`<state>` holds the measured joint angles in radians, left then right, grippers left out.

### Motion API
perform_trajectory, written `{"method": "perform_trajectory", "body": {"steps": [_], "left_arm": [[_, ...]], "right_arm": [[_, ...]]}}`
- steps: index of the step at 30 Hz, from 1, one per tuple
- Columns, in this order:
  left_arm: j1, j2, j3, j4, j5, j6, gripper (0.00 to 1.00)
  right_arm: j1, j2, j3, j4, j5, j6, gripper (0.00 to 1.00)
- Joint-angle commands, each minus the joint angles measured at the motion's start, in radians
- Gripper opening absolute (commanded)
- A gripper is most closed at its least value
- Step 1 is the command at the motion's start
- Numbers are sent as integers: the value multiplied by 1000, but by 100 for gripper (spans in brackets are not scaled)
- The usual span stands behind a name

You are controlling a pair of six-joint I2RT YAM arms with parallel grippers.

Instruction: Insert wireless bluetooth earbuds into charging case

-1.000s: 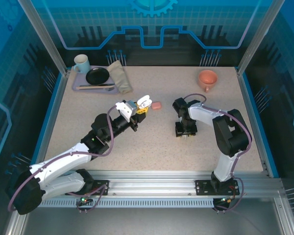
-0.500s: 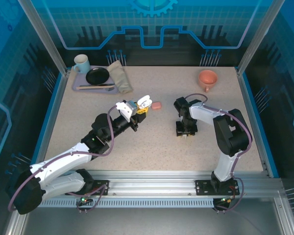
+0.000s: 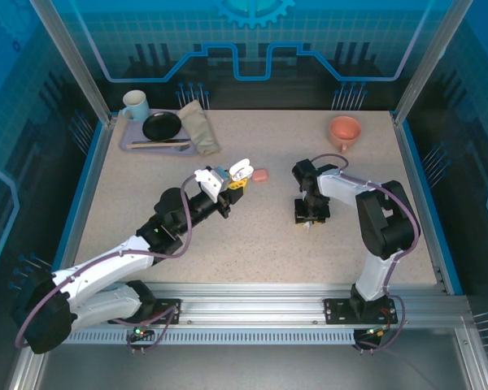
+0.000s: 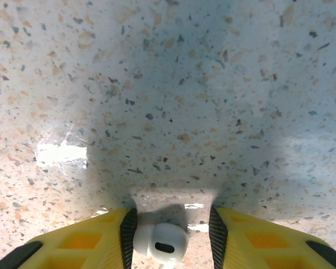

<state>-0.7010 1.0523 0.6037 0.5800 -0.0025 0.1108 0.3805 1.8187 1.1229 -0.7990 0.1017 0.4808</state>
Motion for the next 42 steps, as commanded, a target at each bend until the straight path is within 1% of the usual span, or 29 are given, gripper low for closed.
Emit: {"method": "perform_trajectory", "body": {"steps": [1, 10, 22, 27, 38, 42], "left_arm": [[9, 1, 2, 37, 13, -3, 0], [9, 3, 1, 45, 10, -7, 0], [9, -15, -18, 56, 3, -8, 0], [8, -24, -25, 57, -1, -7, 0], [9, -32, -28, 60, -4, -7, 0], [8, -32, -27, 61, -3, -12, 0]], "right_arm": [[-13, -10, -20, 15, 13, -3, 41], [11, -18, -37, 11, 17, 12, 35], [60, 1, -38, -17, 59, 57, 35], [74, 5, -45, -18, 63, 71, 30], [84, -66, -46, -26, 62, 84, 24], [84, -72, -42, -26, 60, 81, 27]]}}
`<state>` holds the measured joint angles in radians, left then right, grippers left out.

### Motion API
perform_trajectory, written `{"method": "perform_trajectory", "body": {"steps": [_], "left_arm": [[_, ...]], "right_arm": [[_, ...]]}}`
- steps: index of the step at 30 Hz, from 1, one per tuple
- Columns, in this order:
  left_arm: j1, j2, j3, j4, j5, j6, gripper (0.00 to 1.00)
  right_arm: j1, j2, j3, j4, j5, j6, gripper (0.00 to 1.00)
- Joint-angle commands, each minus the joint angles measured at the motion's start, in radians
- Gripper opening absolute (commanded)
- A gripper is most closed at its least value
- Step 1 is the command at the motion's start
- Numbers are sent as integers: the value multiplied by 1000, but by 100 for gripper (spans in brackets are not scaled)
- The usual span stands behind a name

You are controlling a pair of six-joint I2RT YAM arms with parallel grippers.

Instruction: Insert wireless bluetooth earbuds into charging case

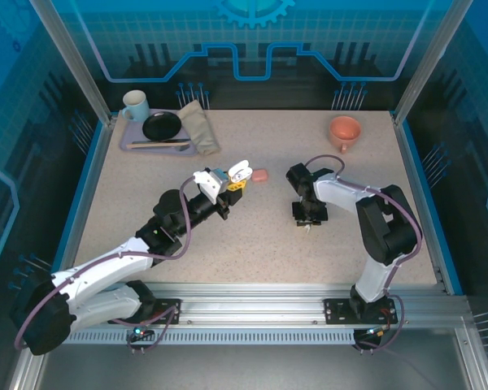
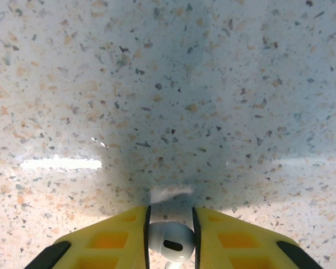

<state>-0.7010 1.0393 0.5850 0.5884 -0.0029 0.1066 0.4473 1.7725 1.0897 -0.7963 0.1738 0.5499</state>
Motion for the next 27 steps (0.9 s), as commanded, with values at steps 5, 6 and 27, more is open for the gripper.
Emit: {"method": "perform_trajectory", "body": {"steps": [5, 6, 27], "left_arm": [[8, -18, -6, 54, -1, -9, 0], [9, -19, -7, 53, -2, -9, 0], [9, -2, -11, 79, 3, -13, 0]], "right_arm": [[18, 0, -22, -21, -9, 15, 42], [19, 4, -28, -17, -10, 18, 43], [21, -44, -65, 21, -12, 259, 45]]}}
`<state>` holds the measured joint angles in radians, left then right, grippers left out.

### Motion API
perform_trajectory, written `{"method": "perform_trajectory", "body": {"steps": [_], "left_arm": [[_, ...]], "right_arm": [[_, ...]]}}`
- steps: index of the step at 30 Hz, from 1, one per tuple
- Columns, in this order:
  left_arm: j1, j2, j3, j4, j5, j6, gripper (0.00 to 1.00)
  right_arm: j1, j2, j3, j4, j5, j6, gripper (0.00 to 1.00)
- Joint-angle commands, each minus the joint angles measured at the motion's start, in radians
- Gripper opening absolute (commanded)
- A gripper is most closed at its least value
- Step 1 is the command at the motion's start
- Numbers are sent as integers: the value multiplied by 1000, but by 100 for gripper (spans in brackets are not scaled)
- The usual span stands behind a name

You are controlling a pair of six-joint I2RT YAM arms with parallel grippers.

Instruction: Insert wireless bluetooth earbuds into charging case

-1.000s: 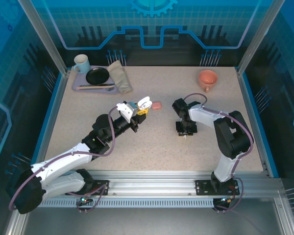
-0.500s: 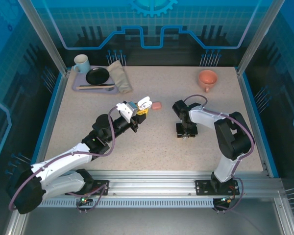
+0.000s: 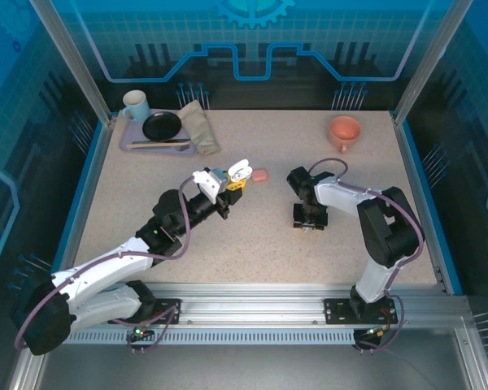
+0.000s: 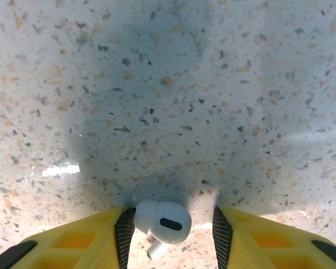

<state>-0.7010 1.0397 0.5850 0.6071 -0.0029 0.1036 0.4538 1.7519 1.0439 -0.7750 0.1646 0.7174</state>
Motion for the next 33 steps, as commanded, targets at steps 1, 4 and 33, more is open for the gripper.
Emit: {"method": "perform_trajectory", "body": {"steps": [1, 4, 33], "left_arm": [[9, 0, -11, 63, 3, -12, 0], [9, 6, -14, 76, 5, -15, 0], [10, 11, -30, 99, -3, -15, 0]], "right_arm": [[14, -24, -22, 2, -2, 111, 45], [14, -34, -38, 20, -2, 173, 46], [15, 16, -4, 2, 32, 146, 43]]}}
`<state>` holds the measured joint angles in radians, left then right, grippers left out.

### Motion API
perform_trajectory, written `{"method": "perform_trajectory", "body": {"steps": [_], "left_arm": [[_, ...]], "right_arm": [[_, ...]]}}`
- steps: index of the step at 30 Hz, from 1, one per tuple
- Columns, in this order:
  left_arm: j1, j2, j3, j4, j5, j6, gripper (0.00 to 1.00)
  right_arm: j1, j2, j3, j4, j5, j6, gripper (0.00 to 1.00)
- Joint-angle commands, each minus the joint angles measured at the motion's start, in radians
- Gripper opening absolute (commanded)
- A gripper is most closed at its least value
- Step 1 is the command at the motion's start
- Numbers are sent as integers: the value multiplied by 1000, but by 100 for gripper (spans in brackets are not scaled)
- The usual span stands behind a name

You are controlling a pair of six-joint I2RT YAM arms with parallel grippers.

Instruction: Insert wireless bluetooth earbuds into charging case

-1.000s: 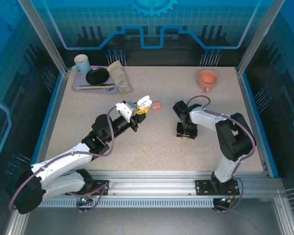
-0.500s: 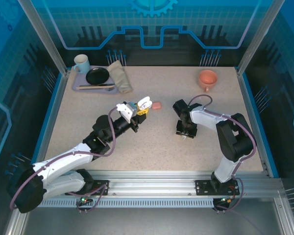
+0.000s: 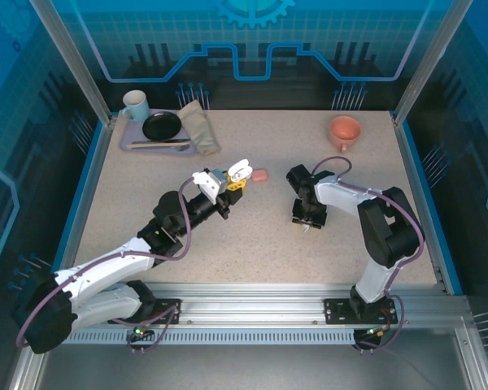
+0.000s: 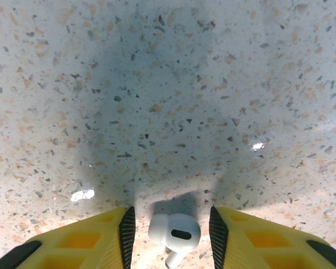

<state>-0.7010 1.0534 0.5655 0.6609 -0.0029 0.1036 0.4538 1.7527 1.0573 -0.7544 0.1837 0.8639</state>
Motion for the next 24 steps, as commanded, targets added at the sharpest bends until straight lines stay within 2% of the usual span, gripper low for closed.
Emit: {"method": "perform_trajectory", "body": {"steps": [1, 11, 18, 24], "left_arm": [[10, -2, -10, 45, -5, -15, 0], [11, -4, -11, 43, -5, -15, 0], [11, -10, -12, 38, -8, -15, 0], [11, -20, -6, 19, -6, -12, 0]], "right_arm": [[16, 17, -18, -18, 14, -1, 43], [16, 29, -31, -8, 12, -5, 40], [14, 14, -48, 4, 13, -28, 30], [14, -59, -76, 46, 16, -82, 25]]}}
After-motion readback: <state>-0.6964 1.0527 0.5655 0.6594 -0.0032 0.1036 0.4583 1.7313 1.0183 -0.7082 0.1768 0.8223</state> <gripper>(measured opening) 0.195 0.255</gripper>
